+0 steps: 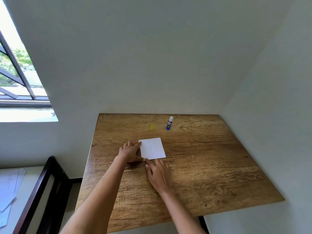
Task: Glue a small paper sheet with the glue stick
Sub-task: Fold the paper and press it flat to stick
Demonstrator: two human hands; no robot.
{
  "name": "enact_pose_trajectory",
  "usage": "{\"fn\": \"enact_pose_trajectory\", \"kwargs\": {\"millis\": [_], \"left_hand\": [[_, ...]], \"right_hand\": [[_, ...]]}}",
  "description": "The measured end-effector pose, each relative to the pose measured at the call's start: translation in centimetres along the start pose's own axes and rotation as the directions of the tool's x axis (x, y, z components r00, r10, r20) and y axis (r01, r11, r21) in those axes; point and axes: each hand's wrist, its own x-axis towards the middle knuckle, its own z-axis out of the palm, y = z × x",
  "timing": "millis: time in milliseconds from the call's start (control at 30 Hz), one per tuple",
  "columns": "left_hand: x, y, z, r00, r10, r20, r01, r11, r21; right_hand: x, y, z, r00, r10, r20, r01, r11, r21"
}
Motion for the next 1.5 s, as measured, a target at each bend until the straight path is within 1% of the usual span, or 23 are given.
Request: {"fn": "enact_pose_trajectory", "kwargs": {"millis": [133,267,367,533,633,667,733,767,800,833,867,900,933,1033,1133,1167,1200,1233,1333,1367,1400,1467,1500], "left_hand": [[-0.1,0.1,0.0,1.0,-0.004,-0.004,0.004,1.0,0.003],[-0.1,0.1,-0.1,1.0,0.0,0.002,0.0,1.0,0.01],[-0.2,0.1,-0.1,1.0,0.01,0.002,-0.01,1.0,0.005],[-0.2,0.0,-0.2,1.0,0.021,-0.004,-0.021,1.0,0.005],[-0.2,-0.1,-0.1,1.0,0.028,-0.006,-0.028,1.0,0.012],[-0.2,-0.1,0.0,1.0,0.028,-0.006,-0.028,0.999,0.016],[-0.2,-0.1,-0.1,1.0,0.026,-0.007,-0.026,0.999,0.022],[-0.2,-0.1,-0.1,1.0,0.026,-0.006,-0.025,0.999,0.023],[-0.1,-0.1,-0.1,1.0,0.025,-0.005,-0.025,0.999,0.023],[-0.2,0.0,-0.1,1.0,0.025,-0.007,-0.025,0.999,0.025],[-0.1,0.0,-0.1,1.0,0.026,-0.01,-0.025,0.999,0.025],[-0.1,0.0,-0.1,1.0,0.025,-0.011,-0.024,0.999,0.023],[-0.1,0.0,-0.1,1.0,0.023,-0.011,-0.023,1.0,0.02],[-0.1,-0.1,0.0,1.0,0.027,-0.007,-0.027,1.0,0.014],[-0.1,-0.2,0.0,1.0,0.028,-0.009,-0.028,1.0,0.011],[-0.1,-0.1,0.0,1.0,0.028,-0.01,-0.028,1.0,0.01],[-0.1,-0.1,0.0,1.0,0.028,-0.01,-0.028,1.0,0.007],[-0.1,-0.1,-0.1,1.0,0.029,-0.009,-0.029,1.0,0.006],[-0.2,-0.1,-0.1,0.999,0.034,-0.011,-0.034,0.999,0.006],[-0.2,-0.1,-0.1,0.999,0.034,-0.01,-0.034,0.999,0.007],[-0.3,-0.1,-0.2,0.999,0.033,-0.008,-0.033,0.999,0.006],[-0.2,-0.1,-0.2,0.999,0.033,-0.005,-0.033,0.999,-0.001],[-0.2,-0.1,-0.3,0.999,0.037,-0.004,-0.037,0.999,-0.004]], "right_hand": [[-0.4,0.4,-0.4,0.998,0.015,-0.067,-0.02,0.997,-0.076],[-0.5,1.2,-0.9,0.993,0.072,-0.097,-0.08,0.993,-0.082],[-0.7,2.0,-1.2,0.986,0.144,-0.088,-0.148,0.988,-0.046],[-0.8,4.1,-1.1,0.972,0.23,-0.049,-0.233,0.97,-0.072],[-0.3,4.3,-1.1,0.957,0.28,-0.076,-0.283,0.959,-0.027],[0.0,4.1,-1.1,0.956,0.273,-0.11,-0.276,0.961,-0.016],[1.0,3.0,-1.1,0.972,0.161,-0.172,-0.166,0.986,-0.016],[1.6,2.1,-0.9,0.985,0.074,-0.158,-0.077,0.997,-0.009],[2.1,1.2,-0.7,0.996,-0.008,-0.091,0.009,1.0,0.014],[2.4,0.2,-0.2,0.998,-0.067,0.011,0.067,0.997,0.04],[2.6,-0.5,0.2,0.989,-0.097,0.113,0.091,0.994,0.058],[2.6,-1.0,0.8,0.98,-0.095,0.172,0.086,0.994,0.059],[2.5,-1.0,1.1,0.98,-0.067,0.189,0.058,0.997,0.053],[2.1,0.5,1.1,0.981,0.078,0.177,-0.082,0.997,0.011],[2.2,2.9,0.3,0.96,0.237,0.152,-0.227,0.971,-0.08],[2.3,3.5,0.1,0.953,0.265,0.145,-0.252,0.963,-0.099],[2.6,3.7,0.1,0.957,0.252,0.148,-0.237,0.965,-0.108],[2.8,3.6,0.2,0.967,0.198,0.161,-0.183,0.978,-0.102],[3.4,2.7,0.7,0.976,-0.018,0.219,0.028,0.999,-0.042],[3.5,2.7,0.8,0.975,-0.031,0.221,0.041,0.998,-0.042],[3.7,2.9,0.8,0.978,0.005,0.208,0.006,0.999,-0.053],[4.3,3.8,0.4,0.975,0.149,0.166,-0.138,0.987,-0.076],[4.8,4.2,0.1,0.969,0.185,0.163,-0.173,0.981,-0.088]]}}
